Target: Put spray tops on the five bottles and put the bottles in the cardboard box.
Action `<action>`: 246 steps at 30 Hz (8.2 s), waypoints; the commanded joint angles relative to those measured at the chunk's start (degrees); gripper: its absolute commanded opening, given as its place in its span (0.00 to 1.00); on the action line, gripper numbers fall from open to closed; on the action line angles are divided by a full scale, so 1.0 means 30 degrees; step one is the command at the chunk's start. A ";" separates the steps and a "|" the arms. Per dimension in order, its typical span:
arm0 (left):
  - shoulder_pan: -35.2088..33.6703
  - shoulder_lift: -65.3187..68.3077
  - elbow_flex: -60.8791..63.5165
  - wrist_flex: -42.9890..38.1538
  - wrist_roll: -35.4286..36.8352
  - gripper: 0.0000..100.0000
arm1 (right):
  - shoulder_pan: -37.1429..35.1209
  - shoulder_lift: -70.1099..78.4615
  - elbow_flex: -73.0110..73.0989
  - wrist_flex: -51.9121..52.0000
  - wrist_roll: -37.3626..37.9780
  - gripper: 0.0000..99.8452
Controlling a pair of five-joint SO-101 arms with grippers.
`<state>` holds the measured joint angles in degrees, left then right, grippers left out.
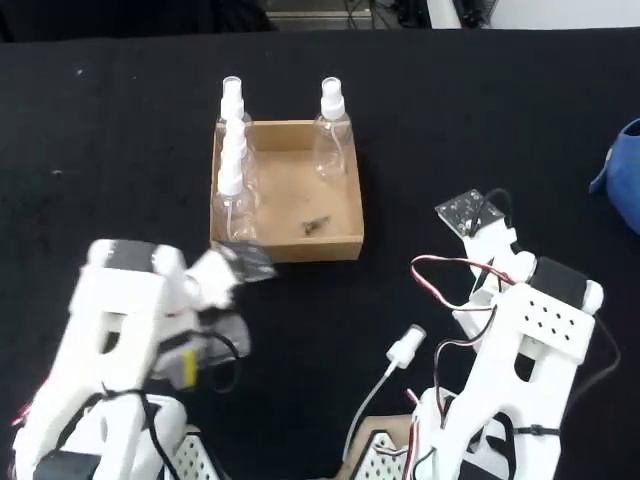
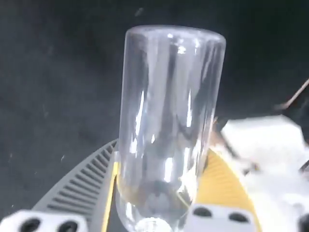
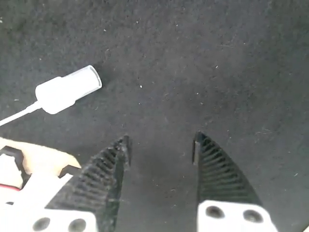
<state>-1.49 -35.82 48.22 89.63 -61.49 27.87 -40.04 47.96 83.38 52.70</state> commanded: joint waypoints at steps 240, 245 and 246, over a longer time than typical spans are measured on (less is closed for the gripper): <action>-1.1297 0.9670 -0.7897 -0.4337 0.7766 0.03 | -0.8059 0.1392 0.6110 -0.3956 1.8110 0.30; -1.1297 0.9641 -0.7956 -0.4337 0.7766 0.03 | -0.6623 0.1392 0.7546 -0.5890 1.8081 0.12; -1.1297 0.9641 -0.7985 -0.4337 0.7766 0.03 | -0.6564 0.1304 0.8103 -0.6330 1.8051 0.09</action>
<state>-36.13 -3.65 25.01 76.79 -38.64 5.98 -36.26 69.49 67.91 107.30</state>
